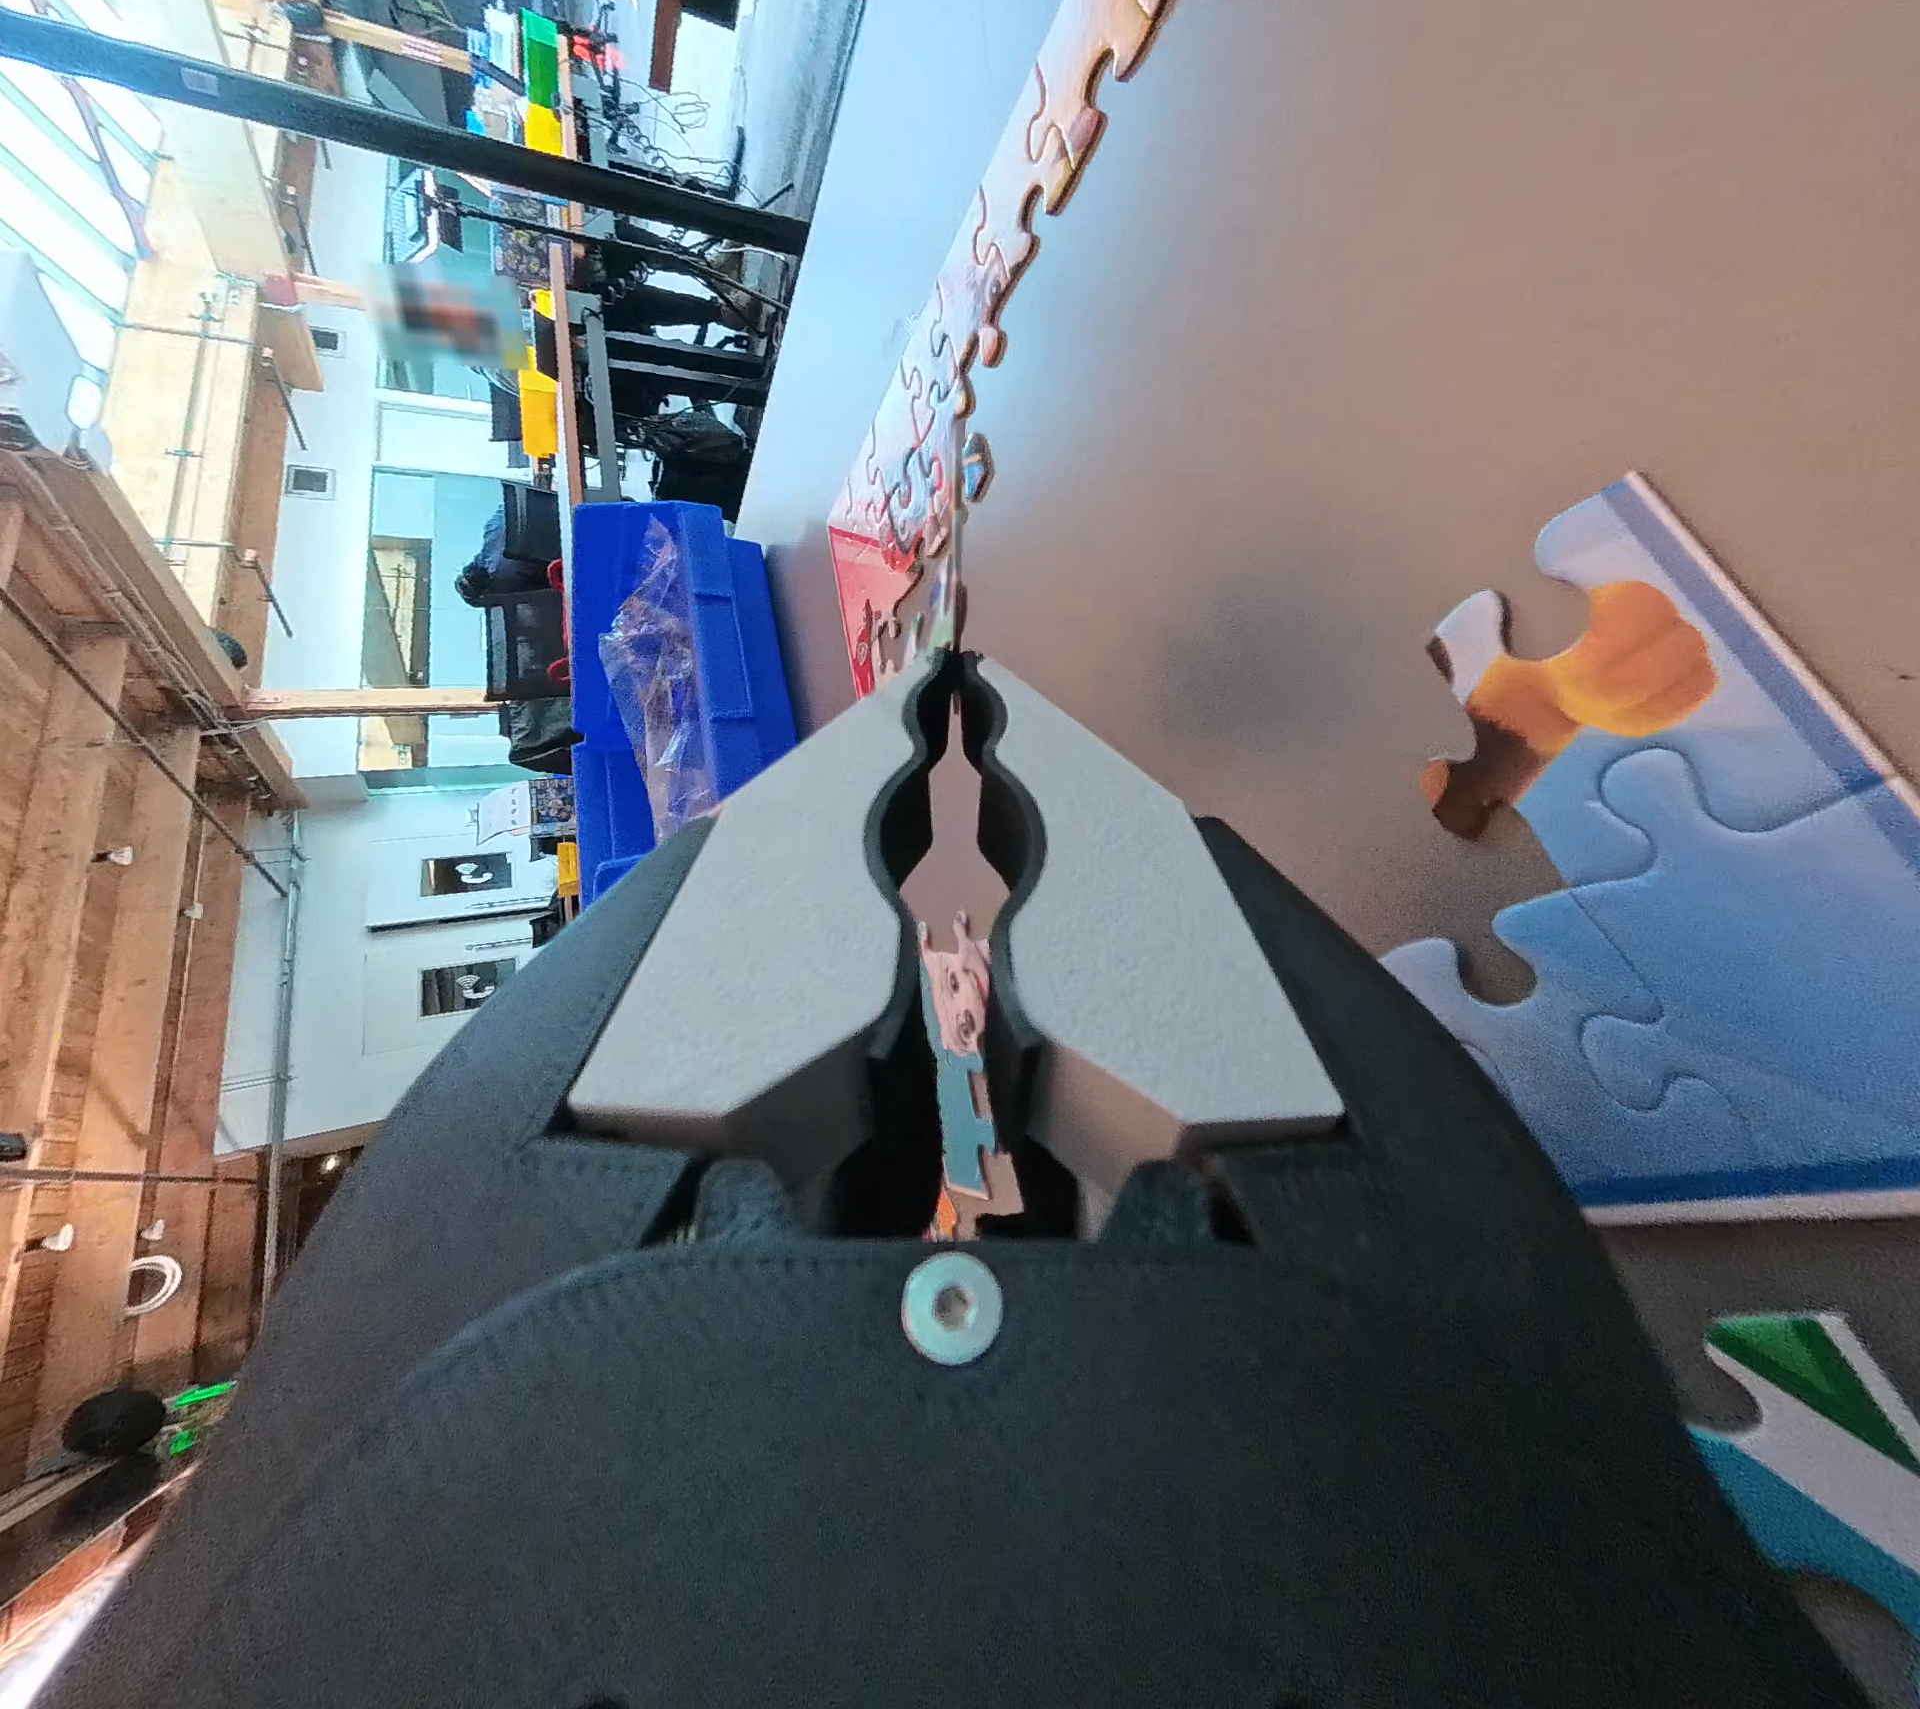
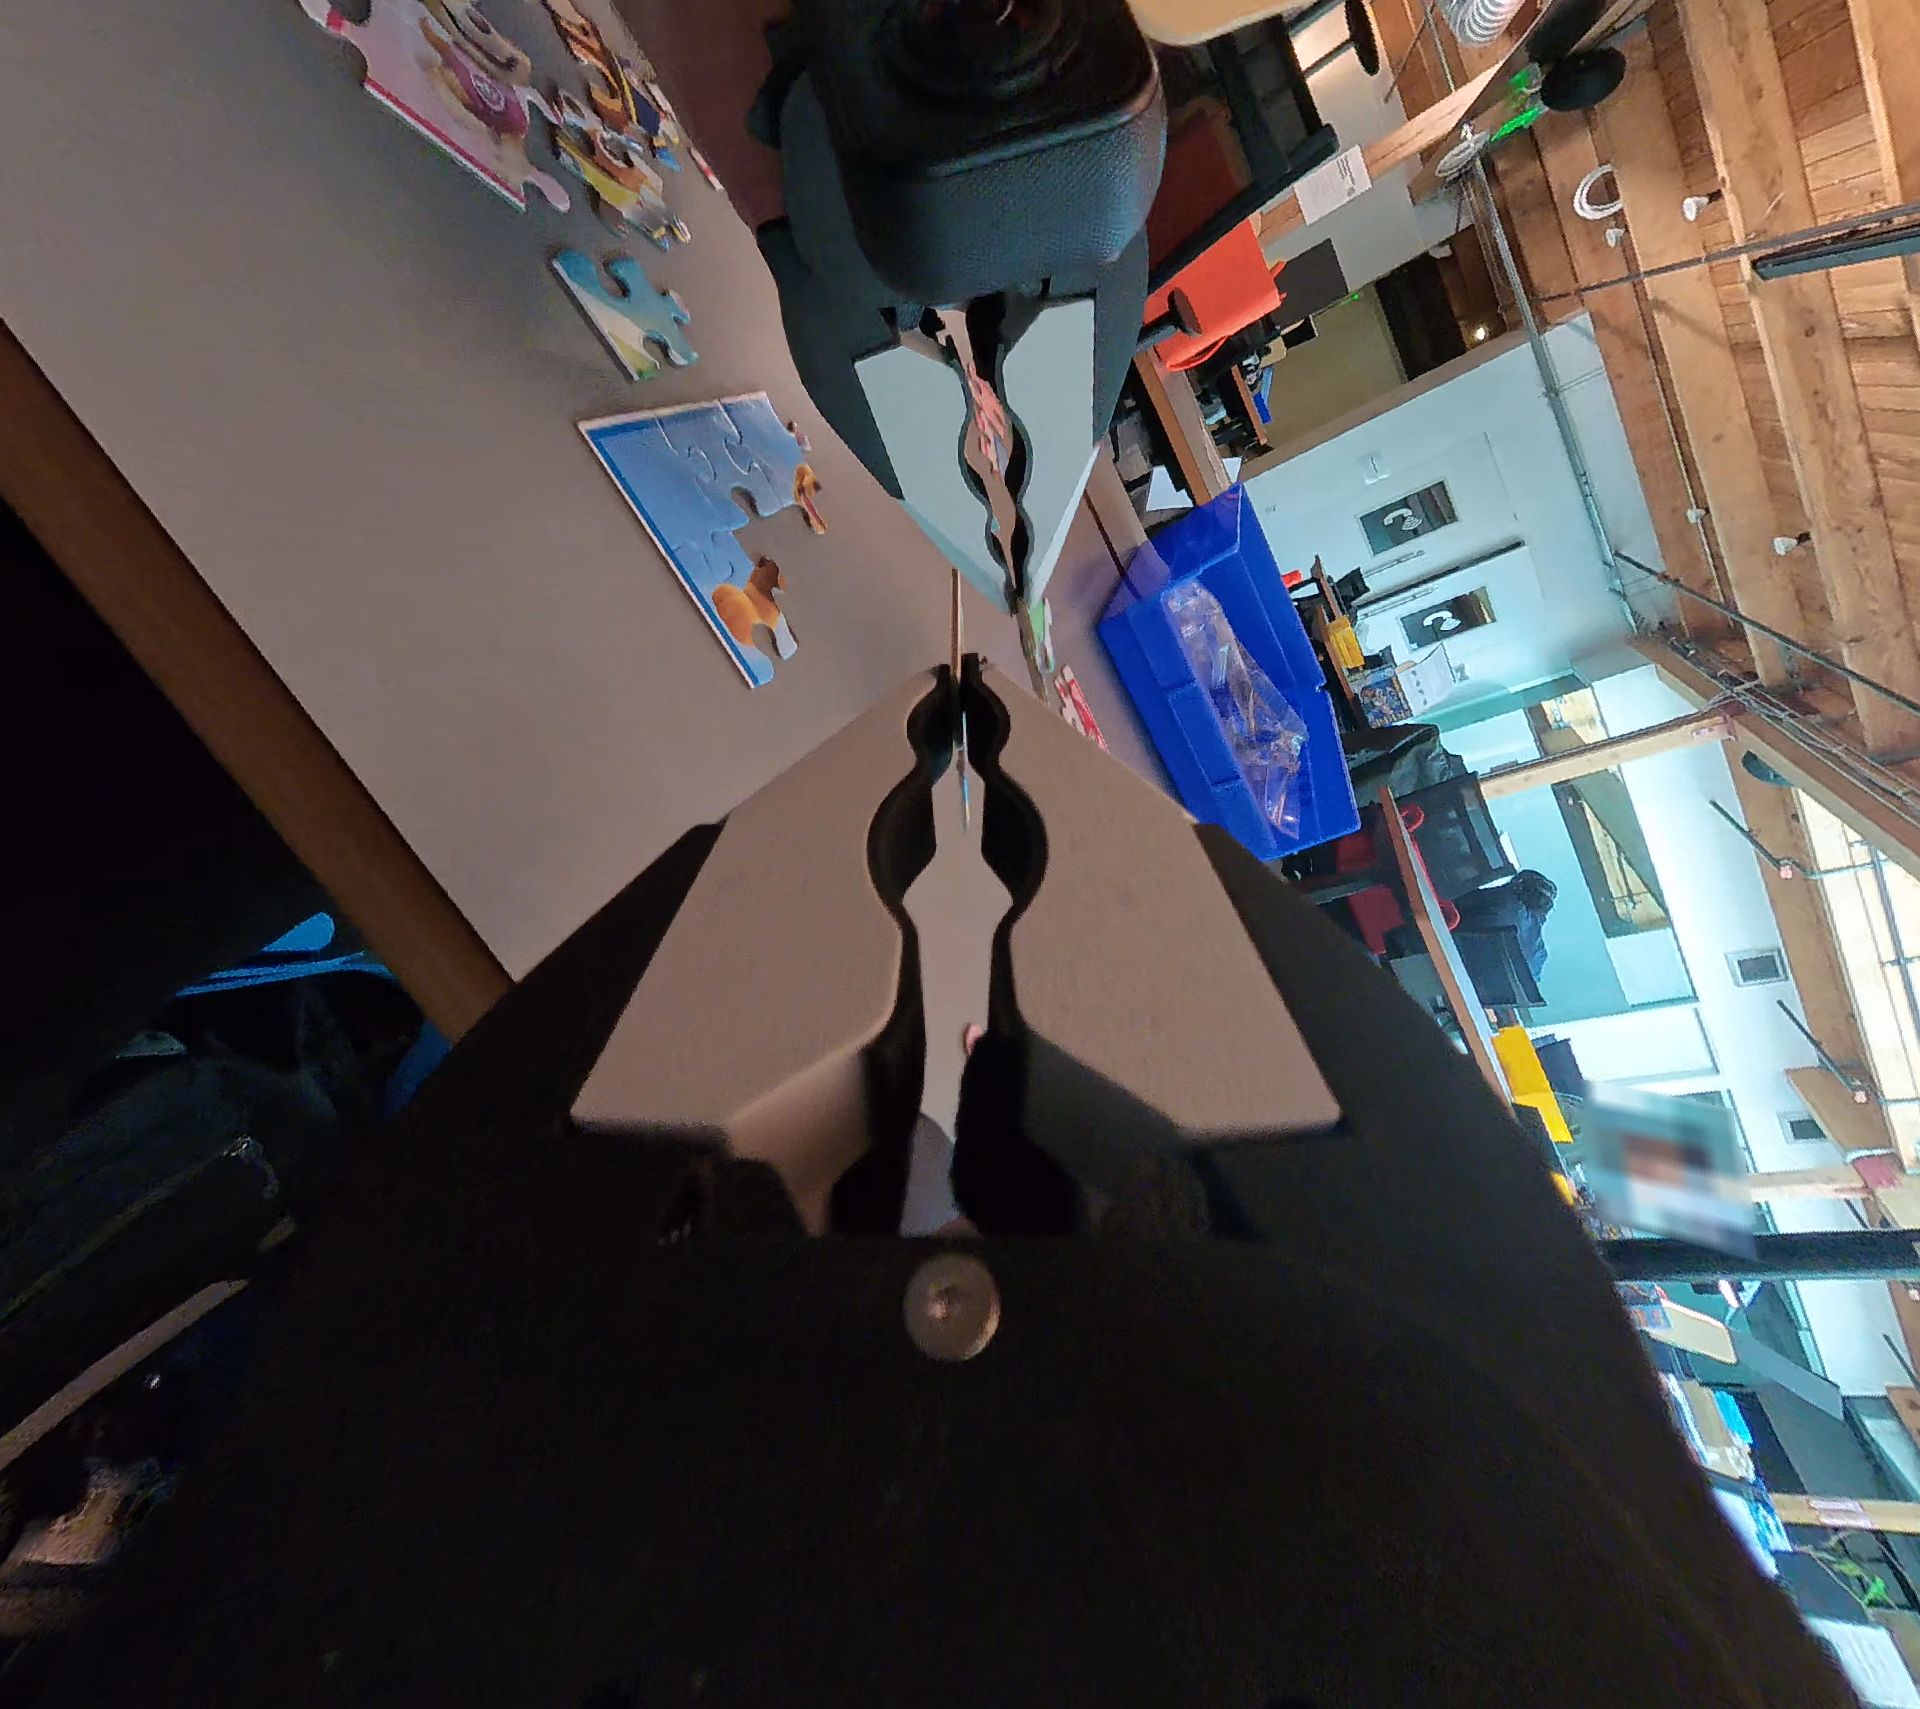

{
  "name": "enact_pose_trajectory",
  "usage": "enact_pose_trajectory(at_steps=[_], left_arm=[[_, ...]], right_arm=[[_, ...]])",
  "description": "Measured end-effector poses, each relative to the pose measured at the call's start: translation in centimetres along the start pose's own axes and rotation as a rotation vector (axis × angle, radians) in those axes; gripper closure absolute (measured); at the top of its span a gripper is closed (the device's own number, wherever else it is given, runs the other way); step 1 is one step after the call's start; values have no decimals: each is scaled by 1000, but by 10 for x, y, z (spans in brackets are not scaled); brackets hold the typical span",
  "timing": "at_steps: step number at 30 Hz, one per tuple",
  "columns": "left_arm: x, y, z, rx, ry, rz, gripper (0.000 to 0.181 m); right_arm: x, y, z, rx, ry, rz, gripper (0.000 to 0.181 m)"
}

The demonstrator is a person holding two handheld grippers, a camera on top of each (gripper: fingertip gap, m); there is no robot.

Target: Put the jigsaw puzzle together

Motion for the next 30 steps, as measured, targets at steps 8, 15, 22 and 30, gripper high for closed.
enact_pose_trajectory(at_steps=[8,15,22,30], left_arm=[[-15,-3,-2,3,-21,-45,181],[-23,2,-22,-10,-66,-118,181],[-12,10,-54,-36,-88,-168,181],[0,13,-82,-3,-90,-206,180]], right_arm=[[2,5,-13,-5,-26,-17,181],[4,2,-15,-5,-29,-12,181],[-1,1,-16,-7,-16,0,181],[-12,-1,-14,-10,4,14,181]])
Point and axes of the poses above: each gripper's, where its closed fingertips meet, x back along the fingers, z out of its top, y = z × x across the jaws, the point moved 8 cm from there along x, back along the fingers, and after that the axes turned 14 degrees about -z, right-handed, at the moved point
